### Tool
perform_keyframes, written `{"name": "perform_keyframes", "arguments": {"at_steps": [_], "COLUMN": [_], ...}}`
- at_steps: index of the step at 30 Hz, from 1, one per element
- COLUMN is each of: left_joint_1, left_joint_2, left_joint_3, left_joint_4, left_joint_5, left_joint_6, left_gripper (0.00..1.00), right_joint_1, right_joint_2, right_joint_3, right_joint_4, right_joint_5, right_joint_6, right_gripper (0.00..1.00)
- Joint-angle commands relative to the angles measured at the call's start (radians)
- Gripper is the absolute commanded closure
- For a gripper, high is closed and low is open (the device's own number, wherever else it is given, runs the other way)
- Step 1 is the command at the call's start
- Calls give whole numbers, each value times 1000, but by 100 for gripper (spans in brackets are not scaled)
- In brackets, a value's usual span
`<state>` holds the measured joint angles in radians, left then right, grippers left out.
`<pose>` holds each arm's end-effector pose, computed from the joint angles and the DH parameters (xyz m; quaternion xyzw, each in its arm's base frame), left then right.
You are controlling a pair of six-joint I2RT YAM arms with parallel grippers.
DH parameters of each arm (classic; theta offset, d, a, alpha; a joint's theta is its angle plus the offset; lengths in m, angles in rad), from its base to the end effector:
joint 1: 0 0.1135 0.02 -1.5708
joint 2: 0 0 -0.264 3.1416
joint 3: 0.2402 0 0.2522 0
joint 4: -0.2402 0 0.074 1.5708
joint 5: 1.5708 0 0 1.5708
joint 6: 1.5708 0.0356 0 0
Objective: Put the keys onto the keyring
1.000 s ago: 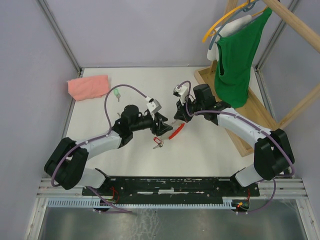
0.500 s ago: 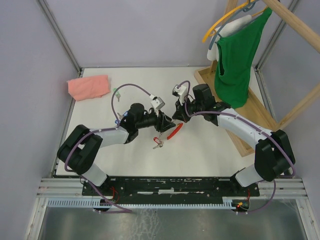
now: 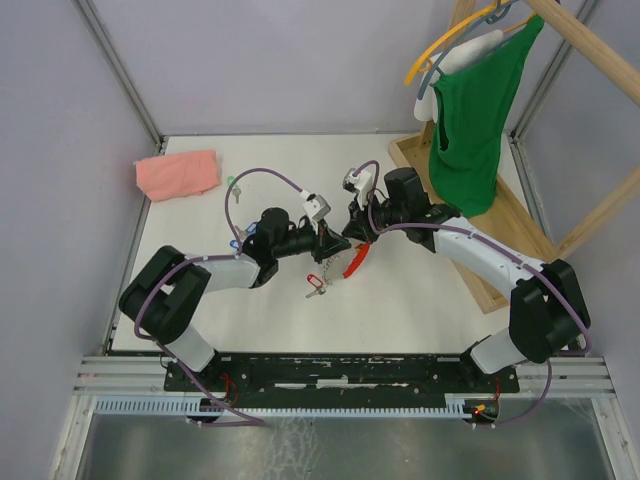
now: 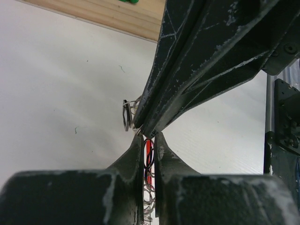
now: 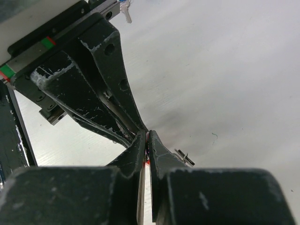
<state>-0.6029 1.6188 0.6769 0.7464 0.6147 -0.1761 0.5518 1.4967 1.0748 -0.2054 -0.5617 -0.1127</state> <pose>0.2572 -0.2020 0.1944 0.3437 0.6792 -0.4460 0.4709 0.2735 0.1906 0.2701 -0.3982 0.7680 0.3361 0.3724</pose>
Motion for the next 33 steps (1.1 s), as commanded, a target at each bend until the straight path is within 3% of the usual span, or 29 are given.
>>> {"name": "perform_keyframes", "arguments": {"at_steps": [1,6,13,21,28,33], "left_joint_1": [2,1,1,-11,-98,-172], "left_joint_2": [-29,-43,-77,-145,-227,-278], "left_joint_3": [-27,-77,-86,-109,-114,-117], "left_joint_4": [138,233,229,130,21,-54], "left_joint_5": [-7,-5,41,44,-159,-322], "left_joint_6": [37,87,205,467,778,947], "left_gripper": [97,97,97,97,97,97], "right_joint_1": [11,11,10,32,82,99], "right_joint_2": [-52,-115,-188,-261,-314,-355], "right_joint_3": [2,-4,-16,-124,-230,-327], "right_joint_4": [41,30,-1,35,115,225], "right_joint_5": [-8,27,83,23,-23,-19], "right_joint_6": [37,36,-16,-327,-587,-672], "right_gripper": [88,75,68,58,57,57]}}
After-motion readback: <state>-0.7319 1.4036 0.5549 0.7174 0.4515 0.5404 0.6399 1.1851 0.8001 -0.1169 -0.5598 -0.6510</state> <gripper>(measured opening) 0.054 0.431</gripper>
